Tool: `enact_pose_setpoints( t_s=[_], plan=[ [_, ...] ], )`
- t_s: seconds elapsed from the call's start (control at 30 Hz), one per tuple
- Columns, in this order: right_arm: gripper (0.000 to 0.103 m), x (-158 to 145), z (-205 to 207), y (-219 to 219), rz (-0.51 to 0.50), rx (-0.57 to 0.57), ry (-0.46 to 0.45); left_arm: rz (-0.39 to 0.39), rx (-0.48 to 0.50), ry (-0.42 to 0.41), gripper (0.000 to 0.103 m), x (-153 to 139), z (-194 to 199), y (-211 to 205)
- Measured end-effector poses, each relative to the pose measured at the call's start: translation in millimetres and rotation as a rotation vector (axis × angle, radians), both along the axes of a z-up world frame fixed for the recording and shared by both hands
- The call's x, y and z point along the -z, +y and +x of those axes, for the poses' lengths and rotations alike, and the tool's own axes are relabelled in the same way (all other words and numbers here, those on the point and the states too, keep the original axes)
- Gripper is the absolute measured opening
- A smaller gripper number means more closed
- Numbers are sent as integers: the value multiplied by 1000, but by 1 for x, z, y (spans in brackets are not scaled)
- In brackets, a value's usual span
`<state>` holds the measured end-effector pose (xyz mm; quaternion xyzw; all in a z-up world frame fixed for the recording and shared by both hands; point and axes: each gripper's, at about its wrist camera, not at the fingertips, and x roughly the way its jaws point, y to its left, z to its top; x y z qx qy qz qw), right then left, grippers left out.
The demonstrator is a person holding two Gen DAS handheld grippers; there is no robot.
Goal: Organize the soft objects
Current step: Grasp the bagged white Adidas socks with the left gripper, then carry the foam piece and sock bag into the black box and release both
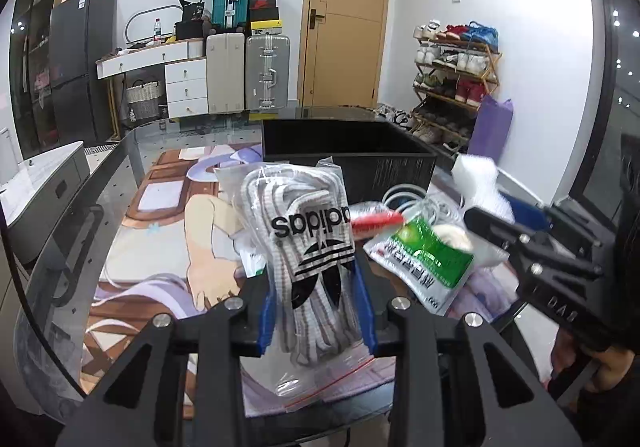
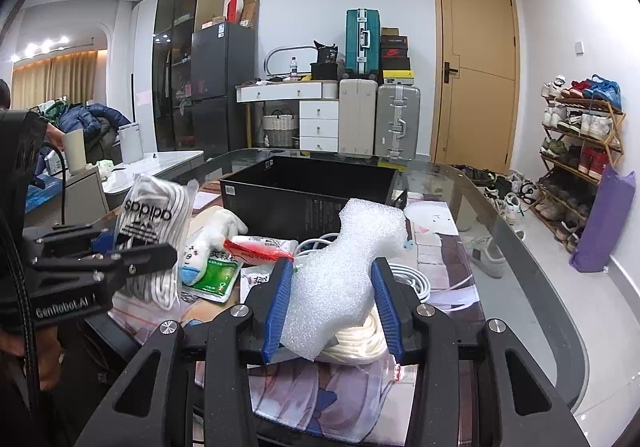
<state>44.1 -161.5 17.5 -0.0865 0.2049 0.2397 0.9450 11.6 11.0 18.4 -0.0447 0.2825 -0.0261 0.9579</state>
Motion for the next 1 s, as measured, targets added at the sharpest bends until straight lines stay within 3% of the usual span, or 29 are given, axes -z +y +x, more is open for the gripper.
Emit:
enact_pose_setpoints(
  t_s=[0.3,0.6,1.0],
  plan=[
    [41,-14,14,1,36,-59,36,-59,37,-40,32,-25,20,15],
    [41,-42,50,2,63,-94,91,-64,54,-59,32,-46,55,20],
    [41,-68,103,8,75,-112,91,-62,57,-75,32,-57,106,21]
  ],
)
